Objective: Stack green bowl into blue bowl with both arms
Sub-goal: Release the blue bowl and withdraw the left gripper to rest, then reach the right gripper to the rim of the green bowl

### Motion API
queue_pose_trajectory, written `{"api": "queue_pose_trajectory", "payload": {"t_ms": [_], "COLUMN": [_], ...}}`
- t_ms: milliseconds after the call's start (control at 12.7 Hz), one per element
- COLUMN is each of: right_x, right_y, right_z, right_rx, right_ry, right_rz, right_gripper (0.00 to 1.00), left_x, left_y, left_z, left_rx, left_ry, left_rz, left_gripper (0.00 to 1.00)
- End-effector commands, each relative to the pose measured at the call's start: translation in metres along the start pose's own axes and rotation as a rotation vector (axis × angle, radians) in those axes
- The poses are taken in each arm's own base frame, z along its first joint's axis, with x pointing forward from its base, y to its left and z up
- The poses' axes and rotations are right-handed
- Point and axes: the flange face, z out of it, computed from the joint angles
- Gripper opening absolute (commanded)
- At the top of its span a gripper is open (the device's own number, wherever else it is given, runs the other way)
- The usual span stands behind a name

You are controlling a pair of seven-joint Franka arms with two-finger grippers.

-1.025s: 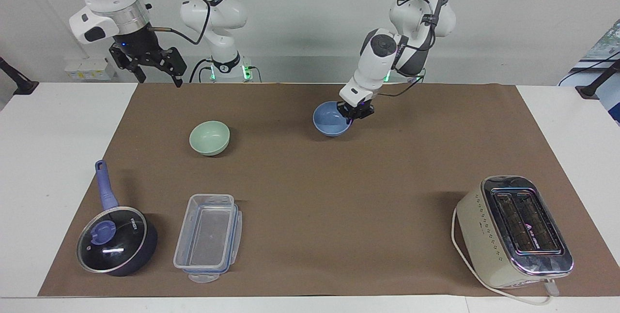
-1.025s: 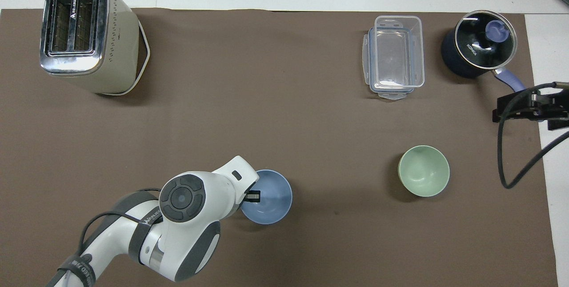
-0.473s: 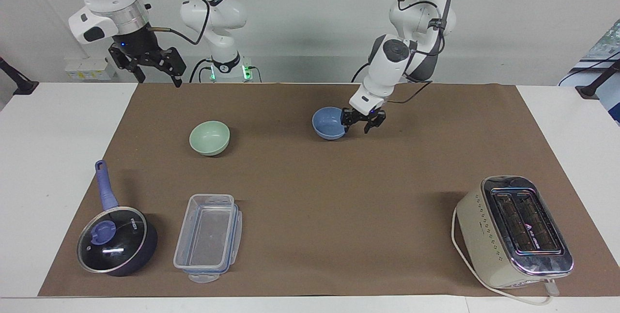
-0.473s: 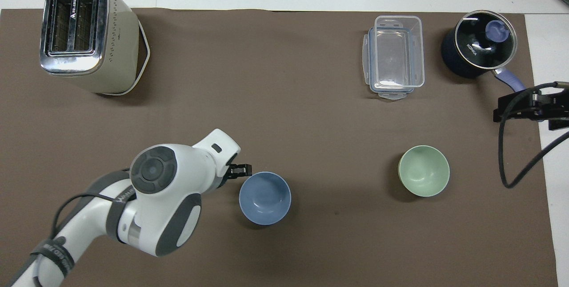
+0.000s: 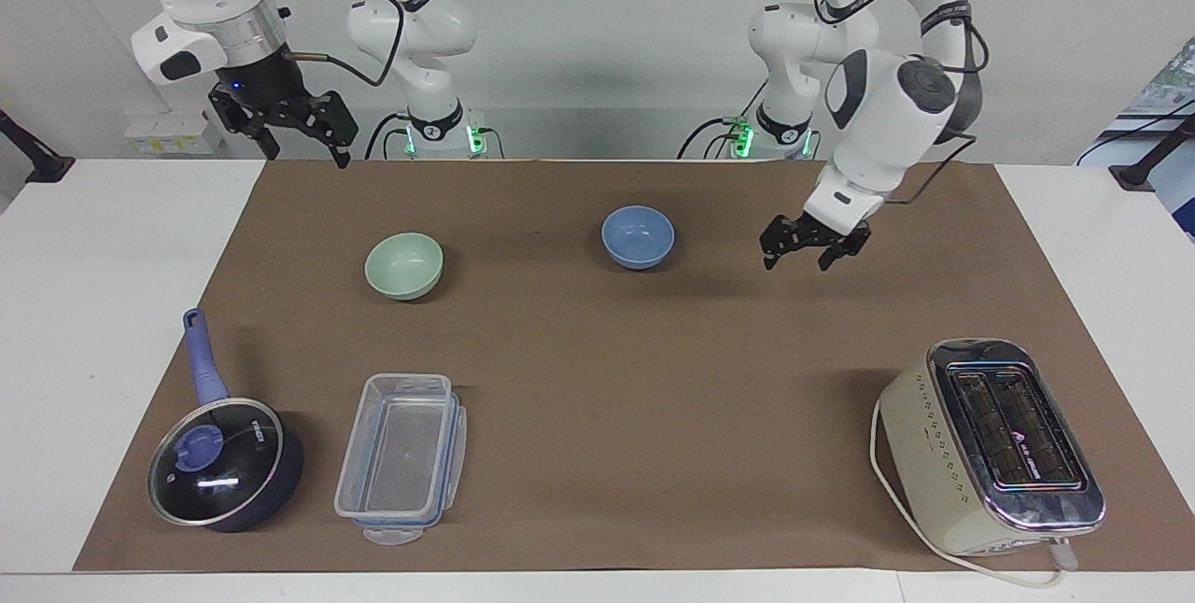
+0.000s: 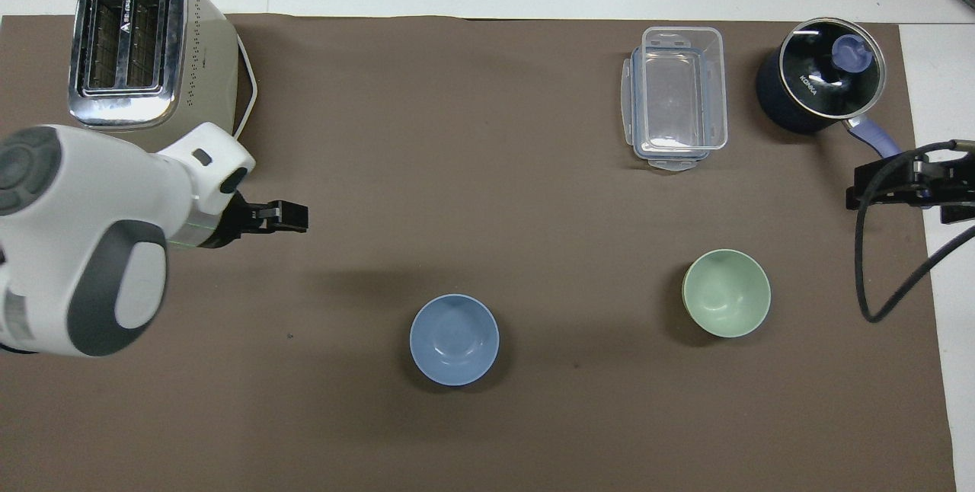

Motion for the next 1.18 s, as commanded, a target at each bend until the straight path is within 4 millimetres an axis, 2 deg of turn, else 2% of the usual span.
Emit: {"api": "queue_pose_trajectory", "payload": {"t_ms": [0,79,236,315,473,631,788,946,1103], "right_x": [-0.005,-0.007,-0.019,-0.024,-0.029,-0.034,-0.038,-0.042,-0.049], "right_y": [0.003,0.005,0.012,0.017,0.018,0.019,0.02,0.021,0.031], "right_z": [0.005,0.007,0.026,0.043,0.084,0.128,0.172,0.214,0.263], "right_rx": [0.011,0.015,0.018,0.011,0.006,0.0,-0.001,0.0,0.006], "right_ry": [-0.01,0.015,0.034,0.003,-0.026,-0.062,-0.075,-0.07,-0.029], "right_rz": [0.03,0.029,0.033,0.037,0.038,0.029,0.011,-0.01,-0.031], "right_gripper": [1.0,1.0,1.0,1.0,1.0,1.0,1.0,1.0,1.0], "left_x": [0.014,0.016,0.019,0.019,0.018,0.012,0.012,0.009,0.006], "left_y": [-0.033,-0.038,-0.051,-0.052,-0.049,-0.046,-0.046,-0.054,-0.053], "left_z": [-0.054,-0.07,-0.103,-0.114,-0.15,-0.178,-0.182,-0.188,-0.193], "left_rx": [0.044,0.087,0.157,0.168,0.166,0.159,0.167,0.165,0.165], "left_ry": [-0.025,-0.027,-0.02,-0.027,-0.017,-0.013,0.008,0.007,0.014], "left_rz": [0.06,0.07,0.071,0.07,0.058,0.046,0.046,0.031,0.033], "left_gripper": [1.0,1.0,1.0,1.0,1.0,1.0,1.0,1.0,1.0]}}
